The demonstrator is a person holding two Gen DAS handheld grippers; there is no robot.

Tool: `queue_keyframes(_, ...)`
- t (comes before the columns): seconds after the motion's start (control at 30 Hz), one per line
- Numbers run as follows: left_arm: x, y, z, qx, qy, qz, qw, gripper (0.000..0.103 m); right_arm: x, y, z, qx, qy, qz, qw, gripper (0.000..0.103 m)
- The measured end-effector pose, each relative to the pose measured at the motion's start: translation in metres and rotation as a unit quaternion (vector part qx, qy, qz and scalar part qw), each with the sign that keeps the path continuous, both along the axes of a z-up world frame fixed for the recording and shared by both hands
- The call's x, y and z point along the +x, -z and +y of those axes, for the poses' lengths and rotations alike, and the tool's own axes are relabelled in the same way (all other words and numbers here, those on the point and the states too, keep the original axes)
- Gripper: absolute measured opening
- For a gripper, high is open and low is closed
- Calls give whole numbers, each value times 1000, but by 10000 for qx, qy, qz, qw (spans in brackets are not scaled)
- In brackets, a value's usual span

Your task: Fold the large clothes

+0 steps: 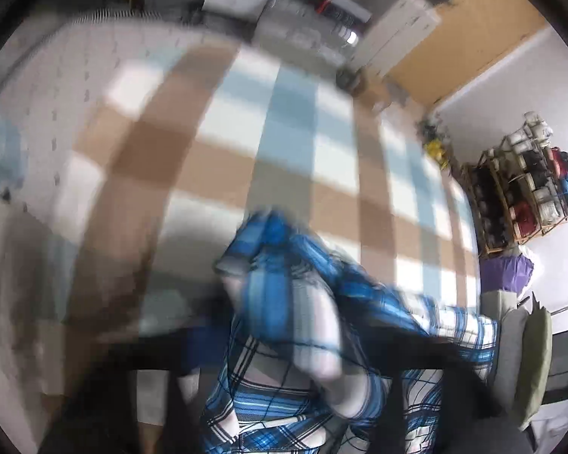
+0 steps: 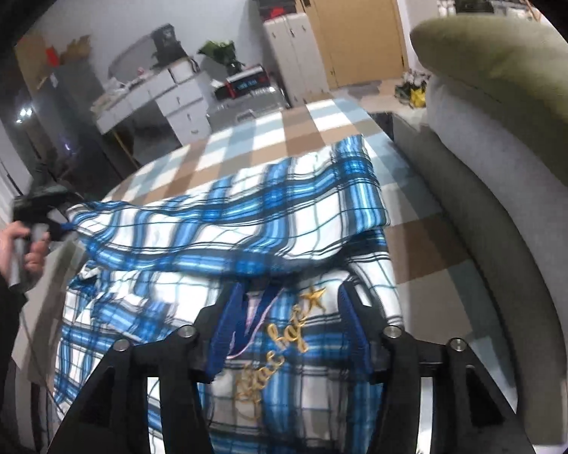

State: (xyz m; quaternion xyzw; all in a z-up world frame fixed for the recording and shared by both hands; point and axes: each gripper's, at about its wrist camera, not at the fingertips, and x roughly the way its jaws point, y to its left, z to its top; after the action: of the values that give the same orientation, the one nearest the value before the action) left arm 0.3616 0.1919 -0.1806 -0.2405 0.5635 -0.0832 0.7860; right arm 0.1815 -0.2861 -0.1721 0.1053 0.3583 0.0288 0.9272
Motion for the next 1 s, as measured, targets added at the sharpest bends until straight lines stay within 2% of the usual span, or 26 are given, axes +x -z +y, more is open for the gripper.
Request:
queue_keyframes(0.03, -4, 2, -5, 5, -11, 50, 10000, 0, -2, -1, 3, -12, -48, -59, 10000, 53)
queue_keyframes(0.1, -22, -1, -9, 207, -48, -196, 9996, 0, -3, -7, 9, -99, -209, -135, 9996, 53)
queue_keyframes(0.23, -64, -21, -13, 323, 20, -556, 9979, 0, 16, -37, 22, -382, -532, -515, 9965, 54)
queue_keyframes(0.33, -90, -20, -23, 333, 110, -500, 9981, 0, 47, -52, 33, -608, -641, -460, 9950, 66)
queue_keyframes(0.43, -110, 10, -36, 263, 330, -91, 9991, 0, 84, -43, 40, -901, -698, -148, 9934, 68)
queue_keyframes(0.5, -115, 26, -36, 374, 307, 94, 9988, 0, 118, -19, 39, -1069, -632, 299, 9918, 67)
queue_keyframes(0.53, -117, 30, -31, 232, 247, 149, 9993, 0, 129, -7, 37, -1113, -628, 529, 9904, 66)
queue_keyframes(0.6, -118, 22, -18, 127, 76, 169, 9997, 0, 145, 20, 31, -1219, -598, 1020, 9855, 59)
queue_keyframes(0.67, -119, 1, -5, 141, -32, -93, 9999, 0, 152, 41, 25, -1379, -598, 1388, 9788, 53)
queue_keyframes(0.7, -116, -15, 4, 287, -99, -269, 9992, 0, 151, 44, 23, -1397, -657, 1404, 9780, 53)
queue_keyframes(0.73, -111, -28, 12, 386, -188, -424, 9982, 4, 147, 45, 23, -1448, -734, 1292, 9782, 53)
queue_keyframes(0.8, -94, -44, 24, 343, -360, -596, 9970, 43, 143, 46, 21, -1503, -718, 1284, 9776, 53)
queue_keyframes(0.83, -81, -48, 29, 298, -444, -617, 9967, 85, 141, 46, 20, -1504, -708, 1257, 9780, 53)
queue_keyframes(0.9, -62, -57, 33, 405, -647, -950, 9926, 88, 140, 49, 21, -1537, -695, 1227, 9780, 55)
queue_keyframes(0.93, -51, -59, 33, 463, -604, -1045, 9916, 88, 140, 50, 21, -1559, -697, 1198, 9780, 55)
queue_keyframes(1.0, -24, -49, 28, 394, -339, -915, 9944, 88, 138, 50, 21, -1551, -675, 1133, 9791, 55)
